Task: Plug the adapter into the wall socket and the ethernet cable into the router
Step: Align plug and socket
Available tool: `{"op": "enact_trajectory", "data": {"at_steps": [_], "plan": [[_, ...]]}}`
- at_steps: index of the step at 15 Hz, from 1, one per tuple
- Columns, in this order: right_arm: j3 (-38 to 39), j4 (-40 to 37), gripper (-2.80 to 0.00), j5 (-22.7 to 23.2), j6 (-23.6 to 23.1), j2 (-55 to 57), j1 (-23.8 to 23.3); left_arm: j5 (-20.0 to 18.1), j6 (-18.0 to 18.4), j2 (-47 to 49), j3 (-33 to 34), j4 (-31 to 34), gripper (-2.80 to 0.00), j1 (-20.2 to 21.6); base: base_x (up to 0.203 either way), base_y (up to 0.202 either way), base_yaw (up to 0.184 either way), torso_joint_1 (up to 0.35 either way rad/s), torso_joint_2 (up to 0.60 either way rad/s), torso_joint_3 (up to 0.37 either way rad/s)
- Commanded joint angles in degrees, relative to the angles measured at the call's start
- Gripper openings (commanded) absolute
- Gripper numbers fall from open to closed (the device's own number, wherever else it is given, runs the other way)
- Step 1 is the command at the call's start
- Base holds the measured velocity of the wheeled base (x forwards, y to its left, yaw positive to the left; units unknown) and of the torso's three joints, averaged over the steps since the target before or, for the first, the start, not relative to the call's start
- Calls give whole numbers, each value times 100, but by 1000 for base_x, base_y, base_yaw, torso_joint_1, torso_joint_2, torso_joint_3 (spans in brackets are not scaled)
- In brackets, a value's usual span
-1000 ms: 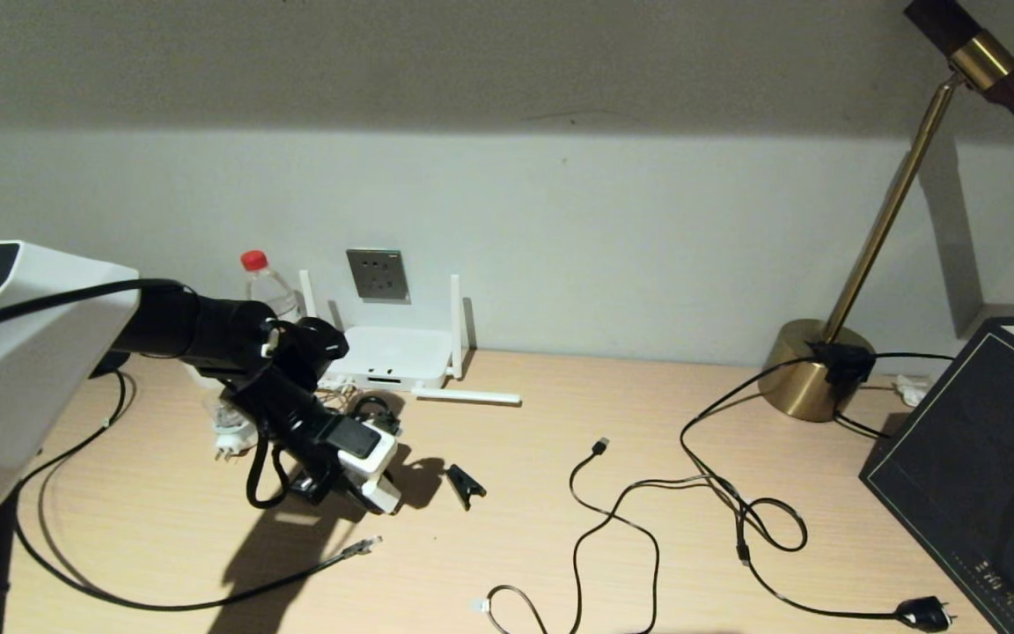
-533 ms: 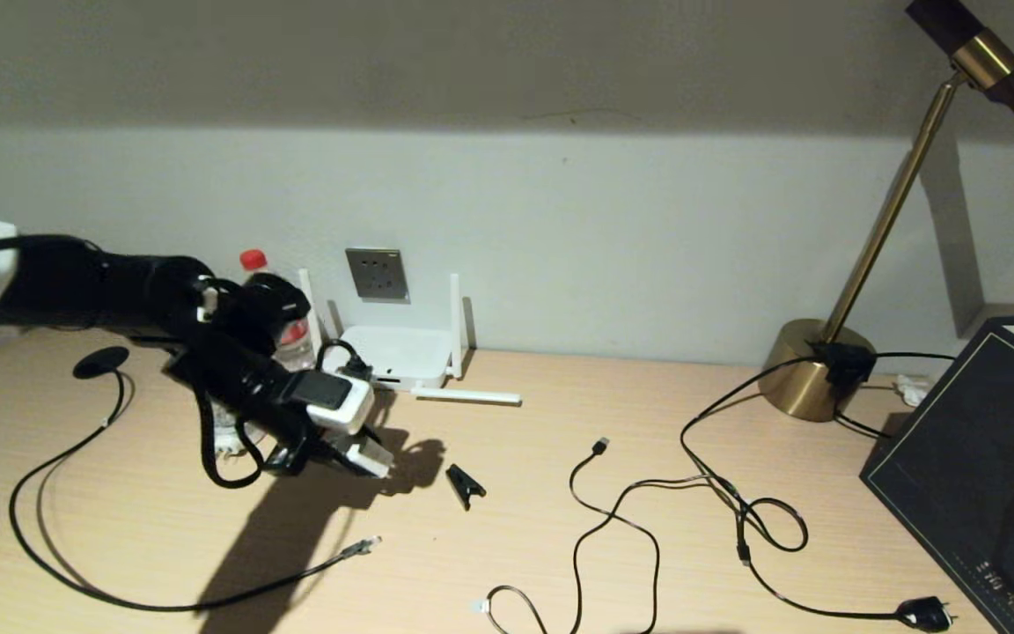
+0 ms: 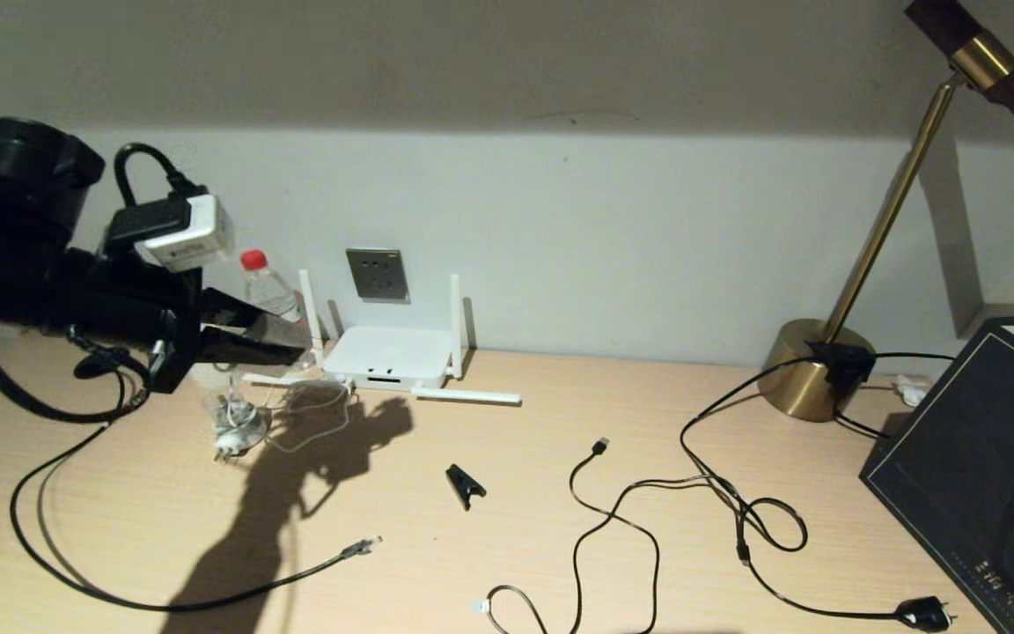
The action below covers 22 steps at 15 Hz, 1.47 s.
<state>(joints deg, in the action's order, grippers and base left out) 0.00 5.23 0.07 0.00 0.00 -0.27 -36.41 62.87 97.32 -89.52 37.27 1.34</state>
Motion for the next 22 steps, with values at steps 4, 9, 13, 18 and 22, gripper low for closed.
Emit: {"op": "enact_trajectory", "data": {"at_steps": [4, 9, 13, 18, 22], "plan": [[202, 4, -280, 1, 0, 9, 0, -101, -2406, -1018, 423, -456, -280, 0, 0, 0, 0, 0, 0, 0], [202, 4, -280, 1, -4, 9, 0, -561, -6709, -1673, 759, -1623, -280, -984, 0, 0, 0, 0, 0, 0], [202, 4, -280, 1, -8, 9, 0, 464, -7512, -1726, 3019, -4950, -280, -1537, 0, 0, 0, 0, 0, 0], [202, 4, -280, 1, -6, 7, 0, 3572, -7049, -608, 4417, -9107, -280, -1708, 0, 0, 0, 0, 0, 0], [202, 4, -280, 1, 0, 9, 0, 4442, -6489, -370, 5003, -9535, -280, -1728, 0, 0, 0, 0, 0, 0]]}}
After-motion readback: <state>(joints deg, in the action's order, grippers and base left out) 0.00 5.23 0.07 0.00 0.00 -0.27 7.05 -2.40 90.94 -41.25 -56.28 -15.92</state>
